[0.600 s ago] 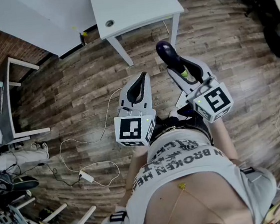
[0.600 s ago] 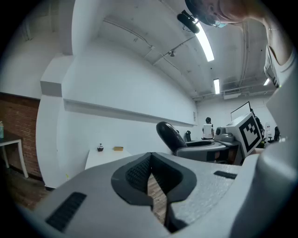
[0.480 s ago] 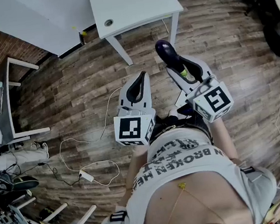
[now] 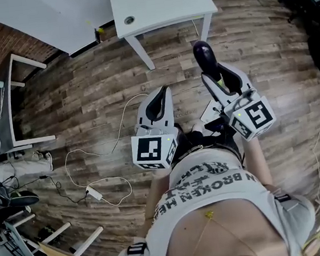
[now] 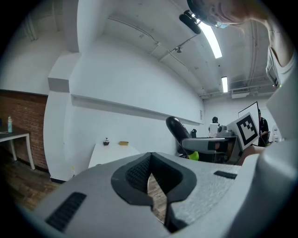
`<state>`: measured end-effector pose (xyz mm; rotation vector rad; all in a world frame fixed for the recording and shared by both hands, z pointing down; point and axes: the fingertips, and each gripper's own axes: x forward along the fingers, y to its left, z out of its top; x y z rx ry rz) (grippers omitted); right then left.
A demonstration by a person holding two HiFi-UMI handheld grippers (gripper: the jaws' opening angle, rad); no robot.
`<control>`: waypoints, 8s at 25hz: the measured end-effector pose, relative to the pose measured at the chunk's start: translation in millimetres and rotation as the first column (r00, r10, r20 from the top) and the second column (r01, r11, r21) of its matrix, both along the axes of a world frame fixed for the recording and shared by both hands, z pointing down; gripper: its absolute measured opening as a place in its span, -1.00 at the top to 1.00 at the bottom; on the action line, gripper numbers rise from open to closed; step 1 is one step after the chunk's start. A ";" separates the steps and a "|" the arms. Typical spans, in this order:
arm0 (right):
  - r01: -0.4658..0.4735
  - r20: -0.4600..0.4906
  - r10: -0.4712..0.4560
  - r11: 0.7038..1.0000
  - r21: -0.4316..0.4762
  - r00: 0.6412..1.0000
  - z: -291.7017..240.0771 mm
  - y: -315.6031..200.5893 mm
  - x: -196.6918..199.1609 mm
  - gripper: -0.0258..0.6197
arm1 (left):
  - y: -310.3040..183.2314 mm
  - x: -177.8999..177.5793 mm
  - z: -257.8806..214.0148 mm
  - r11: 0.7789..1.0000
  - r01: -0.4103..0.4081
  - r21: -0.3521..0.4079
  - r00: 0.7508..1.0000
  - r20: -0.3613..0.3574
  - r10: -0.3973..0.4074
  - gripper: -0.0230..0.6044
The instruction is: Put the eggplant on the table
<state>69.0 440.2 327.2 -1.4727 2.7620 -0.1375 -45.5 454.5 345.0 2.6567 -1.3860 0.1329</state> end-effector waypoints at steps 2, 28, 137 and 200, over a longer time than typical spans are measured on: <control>-0.014 0.003 0.014 1.000 -0.001 1.000 -0.8 -5.6 1.2 0.40 | -4.1 -4.9 3.8 1.000 0.007 -0.011 1.000 0.002 -0.007 0.91; -0.109 -0.067 0.111 0.994 0.032 0.992 -15.0 -196.6 -75.3 0.40 | -220.3 -35.4 -12.2 0.975 -0.222 0.026 0.973 -0.053 0.224 0.91; -0.095 -0.222 0.076 0.992 -0.080 0.972 42.1 -609.8 -40.6 0.40 | -635.0 -8.6 17.2 0.974 -0.226 -0.029 0.973 -0.059 0.224 0.91; 0.177 -0.301 -0.255 0.949 -0.263 0.919 112.2 -666.7 7.8 0.40 | -656.2 29.7 21.3 0.999 0.005 -0.051 0.999 -0.032 -0.007 0.91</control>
